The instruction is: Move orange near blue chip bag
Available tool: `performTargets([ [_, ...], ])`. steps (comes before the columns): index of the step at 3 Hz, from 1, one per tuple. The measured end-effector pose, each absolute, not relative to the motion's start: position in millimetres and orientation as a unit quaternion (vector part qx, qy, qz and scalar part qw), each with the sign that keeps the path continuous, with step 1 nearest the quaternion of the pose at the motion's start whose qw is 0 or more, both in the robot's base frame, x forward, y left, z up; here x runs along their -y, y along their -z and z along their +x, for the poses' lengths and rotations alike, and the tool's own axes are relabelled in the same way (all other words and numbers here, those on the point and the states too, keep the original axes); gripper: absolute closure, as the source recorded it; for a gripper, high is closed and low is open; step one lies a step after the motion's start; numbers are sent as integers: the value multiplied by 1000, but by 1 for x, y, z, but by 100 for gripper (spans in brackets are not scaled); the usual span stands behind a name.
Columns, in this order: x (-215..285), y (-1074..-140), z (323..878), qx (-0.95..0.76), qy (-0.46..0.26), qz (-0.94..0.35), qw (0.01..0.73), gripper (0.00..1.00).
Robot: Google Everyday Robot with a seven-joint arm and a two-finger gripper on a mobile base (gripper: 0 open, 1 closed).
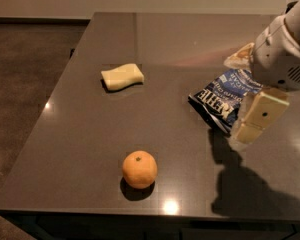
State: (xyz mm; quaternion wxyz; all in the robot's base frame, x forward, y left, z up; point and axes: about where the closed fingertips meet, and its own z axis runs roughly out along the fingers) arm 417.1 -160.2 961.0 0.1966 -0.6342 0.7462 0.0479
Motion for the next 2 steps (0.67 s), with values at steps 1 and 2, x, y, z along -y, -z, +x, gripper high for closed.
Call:
performTargets([
  [1,133,-947,403,-727,-72,-653,199,0],
  [2,101,-930,396,-716,-88,-663,202,0],
])
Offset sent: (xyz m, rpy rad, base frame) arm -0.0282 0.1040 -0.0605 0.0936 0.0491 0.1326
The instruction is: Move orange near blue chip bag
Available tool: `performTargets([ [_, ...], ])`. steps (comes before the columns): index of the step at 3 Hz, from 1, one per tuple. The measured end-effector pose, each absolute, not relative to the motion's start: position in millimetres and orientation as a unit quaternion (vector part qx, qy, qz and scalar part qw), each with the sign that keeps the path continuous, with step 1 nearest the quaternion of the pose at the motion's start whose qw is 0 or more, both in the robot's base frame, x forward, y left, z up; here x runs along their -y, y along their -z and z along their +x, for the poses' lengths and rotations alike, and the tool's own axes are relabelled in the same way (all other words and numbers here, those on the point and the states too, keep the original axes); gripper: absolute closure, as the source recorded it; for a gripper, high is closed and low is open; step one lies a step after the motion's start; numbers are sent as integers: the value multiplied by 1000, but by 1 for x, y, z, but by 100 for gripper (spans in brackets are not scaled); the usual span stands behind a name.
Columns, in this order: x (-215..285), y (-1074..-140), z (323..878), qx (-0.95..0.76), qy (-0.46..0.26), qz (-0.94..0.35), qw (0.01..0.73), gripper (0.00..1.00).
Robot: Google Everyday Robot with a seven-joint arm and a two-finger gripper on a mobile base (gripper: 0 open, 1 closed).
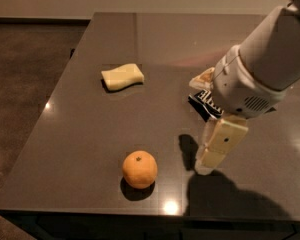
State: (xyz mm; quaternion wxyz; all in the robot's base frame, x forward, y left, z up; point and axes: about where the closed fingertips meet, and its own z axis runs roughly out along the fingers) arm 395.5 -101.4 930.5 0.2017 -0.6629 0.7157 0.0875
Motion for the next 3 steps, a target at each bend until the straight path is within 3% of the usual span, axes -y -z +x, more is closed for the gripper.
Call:
performTargets([
  [3,11,-871,364,-666,-147,-707,187,0],
])
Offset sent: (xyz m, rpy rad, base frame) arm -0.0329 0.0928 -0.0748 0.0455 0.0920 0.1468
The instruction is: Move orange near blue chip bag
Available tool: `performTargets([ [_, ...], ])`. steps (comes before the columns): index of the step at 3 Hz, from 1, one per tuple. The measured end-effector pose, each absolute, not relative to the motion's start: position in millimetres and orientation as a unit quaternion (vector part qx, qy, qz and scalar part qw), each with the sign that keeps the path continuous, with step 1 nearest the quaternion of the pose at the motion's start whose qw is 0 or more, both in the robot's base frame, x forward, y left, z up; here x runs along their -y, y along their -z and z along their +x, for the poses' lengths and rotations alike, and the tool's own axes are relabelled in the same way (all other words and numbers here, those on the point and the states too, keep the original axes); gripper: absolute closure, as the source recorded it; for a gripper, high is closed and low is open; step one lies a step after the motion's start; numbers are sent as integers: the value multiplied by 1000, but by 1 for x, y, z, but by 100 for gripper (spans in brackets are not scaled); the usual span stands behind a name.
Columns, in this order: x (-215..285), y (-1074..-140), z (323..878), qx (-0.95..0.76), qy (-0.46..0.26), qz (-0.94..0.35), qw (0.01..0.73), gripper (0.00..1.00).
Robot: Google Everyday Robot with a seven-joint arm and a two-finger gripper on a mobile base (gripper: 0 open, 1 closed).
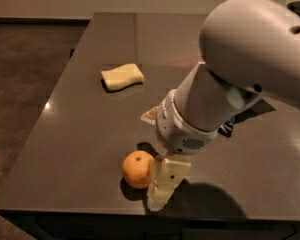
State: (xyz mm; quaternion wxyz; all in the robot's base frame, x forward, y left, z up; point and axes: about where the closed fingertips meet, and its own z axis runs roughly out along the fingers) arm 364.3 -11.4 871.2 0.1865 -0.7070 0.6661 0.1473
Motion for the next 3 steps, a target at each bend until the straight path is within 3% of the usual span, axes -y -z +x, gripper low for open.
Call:
performTargets([
  [3,-26,-851,353,-629,-167,-736,185,0],
])
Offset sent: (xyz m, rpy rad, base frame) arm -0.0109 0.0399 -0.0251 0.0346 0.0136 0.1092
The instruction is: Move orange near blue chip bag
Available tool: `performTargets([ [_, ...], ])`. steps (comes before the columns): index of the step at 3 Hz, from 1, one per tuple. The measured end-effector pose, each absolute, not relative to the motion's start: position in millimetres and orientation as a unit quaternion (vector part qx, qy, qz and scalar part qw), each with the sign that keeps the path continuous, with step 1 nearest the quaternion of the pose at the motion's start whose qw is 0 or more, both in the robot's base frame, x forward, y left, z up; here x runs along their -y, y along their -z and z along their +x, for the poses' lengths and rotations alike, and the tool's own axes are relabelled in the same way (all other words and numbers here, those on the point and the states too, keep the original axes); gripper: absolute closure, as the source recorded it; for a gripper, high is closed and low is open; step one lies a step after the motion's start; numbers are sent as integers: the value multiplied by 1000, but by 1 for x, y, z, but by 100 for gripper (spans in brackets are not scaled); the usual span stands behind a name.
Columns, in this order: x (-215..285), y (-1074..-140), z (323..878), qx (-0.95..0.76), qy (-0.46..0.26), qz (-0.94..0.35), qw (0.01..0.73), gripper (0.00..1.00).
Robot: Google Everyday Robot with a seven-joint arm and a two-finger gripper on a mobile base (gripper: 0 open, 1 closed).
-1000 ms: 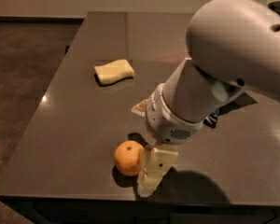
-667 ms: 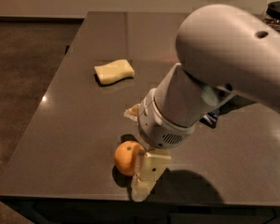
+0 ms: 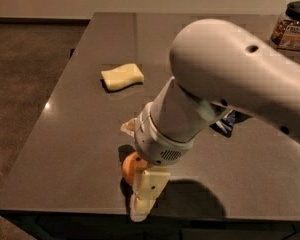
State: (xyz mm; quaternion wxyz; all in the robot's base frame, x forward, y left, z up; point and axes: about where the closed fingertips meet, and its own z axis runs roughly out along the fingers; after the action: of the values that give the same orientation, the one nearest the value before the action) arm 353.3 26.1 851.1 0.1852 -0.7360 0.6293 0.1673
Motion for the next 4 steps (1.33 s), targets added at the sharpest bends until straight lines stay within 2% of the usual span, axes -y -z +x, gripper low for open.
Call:
performTargets([
  [1,-32,-848,355,-623,-171,-740,186,17],
  [2,-26,-848,360,-629,-170,-735,187,41],
  [4,25,-872,396,-673,-125,-701,199,88],
])
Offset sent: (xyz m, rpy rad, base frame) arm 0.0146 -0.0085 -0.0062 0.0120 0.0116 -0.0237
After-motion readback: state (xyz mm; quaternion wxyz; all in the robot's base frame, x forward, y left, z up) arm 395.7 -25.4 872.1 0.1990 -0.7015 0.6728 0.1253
